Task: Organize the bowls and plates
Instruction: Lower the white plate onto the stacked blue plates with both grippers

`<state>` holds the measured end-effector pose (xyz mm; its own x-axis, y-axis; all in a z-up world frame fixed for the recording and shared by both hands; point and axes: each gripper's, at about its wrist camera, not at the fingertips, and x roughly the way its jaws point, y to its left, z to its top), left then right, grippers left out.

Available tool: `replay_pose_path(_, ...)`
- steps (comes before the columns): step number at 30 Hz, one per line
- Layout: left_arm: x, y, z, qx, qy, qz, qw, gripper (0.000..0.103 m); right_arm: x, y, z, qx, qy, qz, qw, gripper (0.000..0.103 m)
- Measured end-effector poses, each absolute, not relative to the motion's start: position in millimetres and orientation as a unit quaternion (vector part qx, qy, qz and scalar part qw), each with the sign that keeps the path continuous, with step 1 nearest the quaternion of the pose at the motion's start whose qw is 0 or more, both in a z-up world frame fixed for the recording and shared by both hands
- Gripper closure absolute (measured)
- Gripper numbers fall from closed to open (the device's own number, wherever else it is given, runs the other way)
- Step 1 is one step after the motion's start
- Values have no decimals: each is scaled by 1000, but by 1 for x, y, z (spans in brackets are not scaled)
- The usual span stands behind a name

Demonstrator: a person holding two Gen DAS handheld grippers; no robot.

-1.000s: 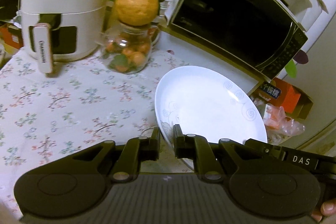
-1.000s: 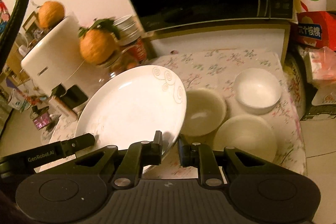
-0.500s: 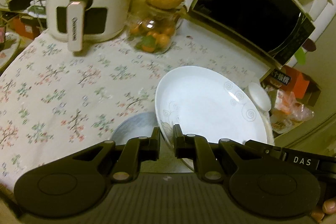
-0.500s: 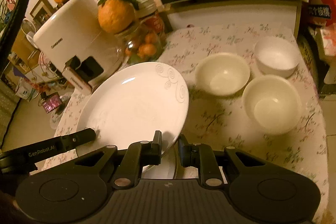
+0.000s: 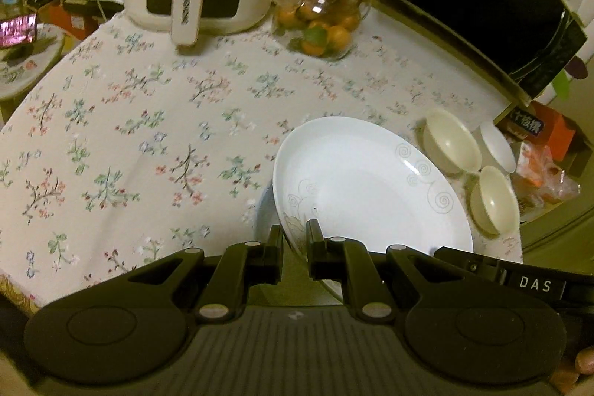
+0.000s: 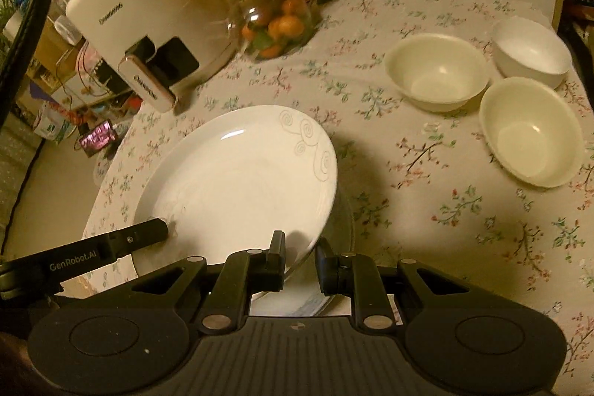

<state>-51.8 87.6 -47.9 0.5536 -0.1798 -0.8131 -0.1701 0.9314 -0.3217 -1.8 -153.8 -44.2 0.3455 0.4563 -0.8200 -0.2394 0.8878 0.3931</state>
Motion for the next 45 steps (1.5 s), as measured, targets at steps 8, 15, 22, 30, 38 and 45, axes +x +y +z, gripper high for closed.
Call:
replay_pose_path(8, -54, 88, -57, -174, 485, 1, 857, 93, -7, -147, -55, 92, 554, 212, 800, 85)
replay_pose_path(15, -56, 85, -60, -164, 488, 4, 857, 93, -8, -144, -61, 89, 572, 205, 790, 85)
replay_pose_path(22, -58, 83, -58, -147, 484, 9, 863, 93, -8, -141, -62, 90, 577, 205, 785, 85)
replay_pose_path(30, -60, 81, -57, -128, 479, 17, 868, 93, -6, -141, -66, 101, 585, 203, 779, 85)
replay_pose_path(38, -61, 79, -57, -112, 475, 18, 873, 92, -7, -141, -67, 101, 587, 203, 778, 85)
replay_pose_path(45, -63, 76, -57, -101, 471, 20, 876, 92, -7, -142, -66, 103, 587, 202, 777, 85)
